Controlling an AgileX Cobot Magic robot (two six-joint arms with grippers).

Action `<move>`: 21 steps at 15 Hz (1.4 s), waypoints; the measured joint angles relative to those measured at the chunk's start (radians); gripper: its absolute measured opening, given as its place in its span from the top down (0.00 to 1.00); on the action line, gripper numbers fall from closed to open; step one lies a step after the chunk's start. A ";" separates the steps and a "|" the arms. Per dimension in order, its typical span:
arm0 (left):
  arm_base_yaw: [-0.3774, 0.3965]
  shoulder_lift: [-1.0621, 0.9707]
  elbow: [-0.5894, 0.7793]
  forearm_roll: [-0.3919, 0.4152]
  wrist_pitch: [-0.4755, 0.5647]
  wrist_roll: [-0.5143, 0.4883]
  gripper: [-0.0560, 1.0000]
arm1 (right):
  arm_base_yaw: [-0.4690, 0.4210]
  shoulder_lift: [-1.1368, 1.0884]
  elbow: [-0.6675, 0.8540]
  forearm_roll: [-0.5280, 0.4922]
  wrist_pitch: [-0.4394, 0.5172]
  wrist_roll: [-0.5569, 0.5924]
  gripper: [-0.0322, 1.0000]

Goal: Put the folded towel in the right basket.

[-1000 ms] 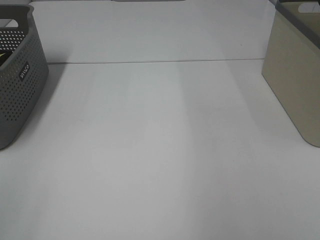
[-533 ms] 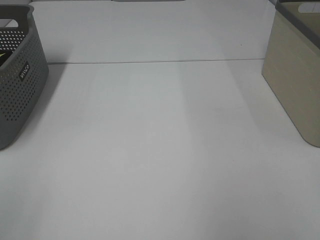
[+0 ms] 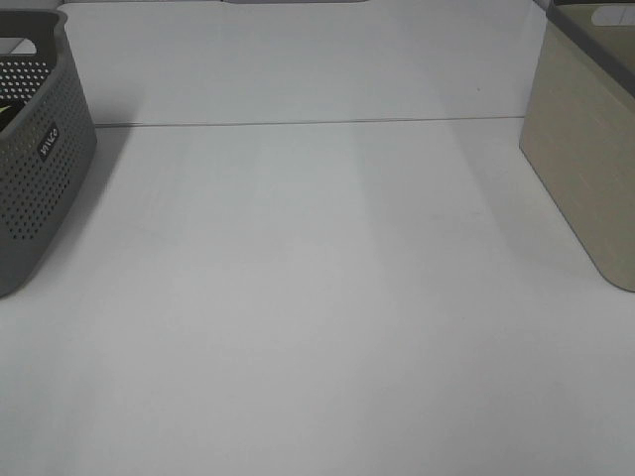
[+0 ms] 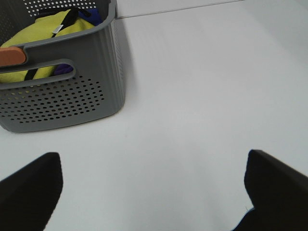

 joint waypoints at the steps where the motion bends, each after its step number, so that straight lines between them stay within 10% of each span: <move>1: 0.000 0.000 0.000 0.000 0.000 0.000 0.02 | 0.000 -0.068 0.020 0.000 -0.019 0.000 0.32; 21: 0.000 0.000 0.000 0.000 0.000 0.000 0.02 | -0.020 -0.241 0.072 -0.018 -0.152 -0.018 0.32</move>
